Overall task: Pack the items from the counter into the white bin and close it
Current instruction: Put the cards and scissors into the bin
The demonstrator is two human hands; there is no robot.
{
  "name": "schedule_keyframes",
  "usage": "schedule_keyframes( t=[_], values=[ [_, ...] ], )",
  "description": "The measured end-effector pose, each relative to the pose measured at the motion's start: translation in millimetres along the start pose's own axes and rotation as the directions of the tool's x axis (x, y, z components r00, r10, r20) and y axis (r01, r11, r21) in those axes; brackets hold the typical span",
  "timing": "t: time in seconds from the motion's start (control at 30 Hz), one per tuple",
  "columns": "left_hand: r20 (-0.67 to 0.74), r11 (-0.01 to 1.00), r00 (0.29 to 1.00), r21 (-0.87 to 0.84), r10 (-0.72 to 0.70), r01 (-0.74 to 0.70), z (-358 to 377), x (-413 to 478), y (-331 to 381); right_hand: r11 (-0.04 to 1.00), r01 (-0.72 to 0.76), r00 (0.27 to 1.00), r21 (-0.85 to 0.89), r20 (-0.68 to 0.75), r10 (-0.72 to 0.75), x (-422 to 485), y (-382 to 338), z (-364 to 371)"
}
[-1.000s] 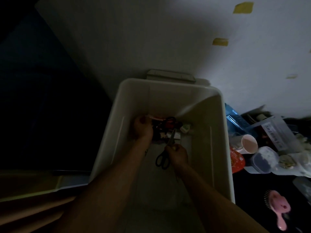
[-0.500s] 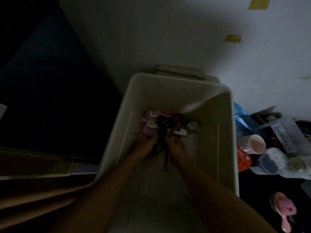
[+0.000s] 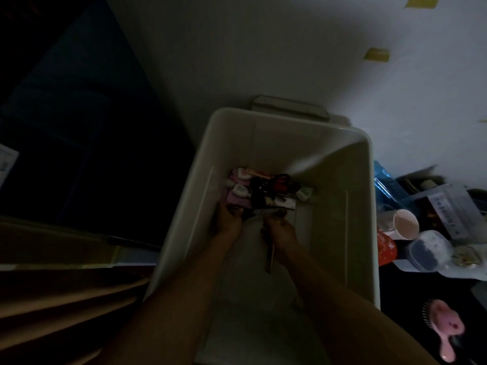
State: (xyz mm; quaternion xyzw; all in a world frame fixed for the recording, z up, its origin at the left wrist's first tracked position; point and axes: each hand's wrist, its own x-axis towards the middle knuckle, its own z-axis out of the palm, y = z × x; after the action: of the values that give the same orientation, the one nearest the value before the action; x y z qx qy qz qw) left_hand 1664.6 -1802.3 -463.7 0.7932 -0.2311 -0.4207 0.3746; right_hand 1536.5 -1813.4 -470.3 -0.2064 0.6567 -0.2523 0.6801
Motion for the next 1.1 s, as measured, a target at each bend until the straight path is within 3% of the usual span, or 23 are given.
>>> schedule_keyframes(
  t=[0.27, 0.4, 0.53, 0.77, 0.83, 0.97, 1.1],
  values=[
    [0.018, 0.996, 1.0, 0.087, 0.018, -0.019, -3, 9, -5, 0.985, 0.031, 0.996, -0.172, -0.079, -0.046, 4, -1, -13],
    [0.041, 0.984, 0.999, 0.177, 0.023, -0.03, 0, 13, -5, 0.995, 0.003, 0.997, -0.102, -0.072, -0.011, 0, -4, -12],
    [0.02, 0.989, 1.0, 0.145, 0.015, -0.018, 6, 12, -1, 0.999, 0.031, 0.998, 0.015, -0.048, -0.03, 0, -13, -8],
    [0.067, 0.939, 0.989, 0.311, 0.134, -0.148, 10, -6, -9, 0.995, 0.054, 0.988, -0.085, -0.141, -0.066, -4, -19, -8],
    [0.139, 0.903, 0.976, 0.374, 0.17, -0.211, 7, -7, -16, 0.99, 0.071, 0.982, -0.126, -0.163, -0.091, -5, -21, -10],
    [0.392, 0.924, 0.913, 0.296, 0.113, -0.242, 2, -4, -18, 0.98, 0.129, 0.98, -0.154, -0.132, -0.15, -4, -27, -13],
    [0.287, 0.95, 0.951, 0.25, 0.111, -0.187, 3, 0, -14, 0.972, 0.193, 0.97, -0.134, -0.121, -0.209, -2, -34, -7]
  ],
)
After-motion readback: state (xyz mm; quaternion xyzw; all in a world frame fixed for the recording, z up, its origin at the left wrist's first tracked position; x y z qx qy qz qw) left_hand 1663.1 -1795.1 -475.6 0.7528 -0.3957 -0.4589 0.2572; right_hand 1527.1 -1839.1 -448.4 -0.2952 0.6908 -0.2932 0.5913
